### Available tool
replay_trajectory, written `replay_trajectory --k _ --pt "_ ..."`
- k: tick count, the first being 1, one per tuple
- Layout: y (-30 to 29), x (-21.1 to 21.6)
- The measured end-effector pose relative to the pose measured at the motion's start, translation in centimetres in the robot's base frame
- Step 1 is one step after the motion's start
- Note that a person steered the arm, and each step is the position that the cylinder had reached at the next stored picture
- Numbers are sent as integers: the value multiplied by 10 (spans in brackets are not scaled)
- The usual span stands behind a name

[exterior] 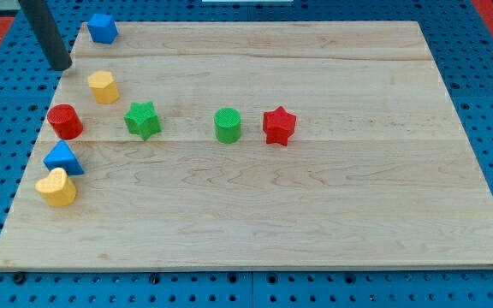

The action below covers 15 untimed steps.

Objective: Drag the blue triangle towards bottom right side

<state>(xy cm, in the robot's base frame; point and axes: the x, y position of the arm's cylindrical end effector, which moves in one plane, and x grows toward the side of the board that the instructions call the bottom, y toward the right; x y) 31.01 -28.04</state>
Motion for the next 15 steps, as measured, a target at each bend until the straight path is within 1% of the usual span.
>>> replay_trajectory --k 2,3,4,5,6,7,9,10,11,12,13,14,15 --pt "-4 7" --pt "-8 40" --pt "-11 62" --pt "-23 62" --pt "-24 75" --pt "-24 76" --pt "-24 119" --pt "-24 150" --pt "21 167" --pt "146 167" --pt "202 178" --pt "130 178" --pt "109 179"
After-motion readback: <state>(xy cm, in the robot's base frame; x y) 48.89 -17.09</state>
